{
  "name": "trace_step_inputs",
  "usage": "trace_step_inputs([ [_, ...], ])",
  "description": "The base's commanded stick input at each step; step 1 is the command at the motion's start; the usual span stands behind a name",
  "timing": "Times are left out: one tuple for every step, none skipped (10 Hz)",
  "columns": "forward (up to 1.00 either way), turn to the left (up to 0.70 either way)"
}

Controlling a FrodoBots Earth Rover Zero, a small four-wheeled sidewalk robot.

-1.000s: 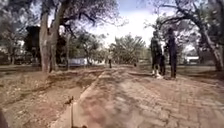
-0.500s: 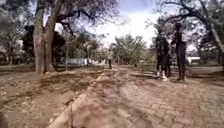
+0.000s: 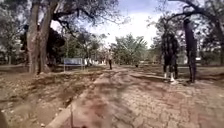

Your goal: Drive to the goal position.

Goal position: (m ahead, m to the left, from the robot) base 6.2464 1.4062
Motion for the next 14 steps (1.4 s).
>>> trace_step_inputs([
  [0.85, 0.00],
  [0.85, 0.00],
  [0.85, 0.00],
  [0.85, 0.00],
  [0.85, 0.00],
  [0.85, 0.00],
  [0.85, 0.00],
  [0.85, 0.00],
  [0.85, 0.00],
  [0.85, 0.00],
  [0.85, 0.00],
  [0.85, 0.00],
  [0.85, 0.00],
  [0.85, 0.00],
])
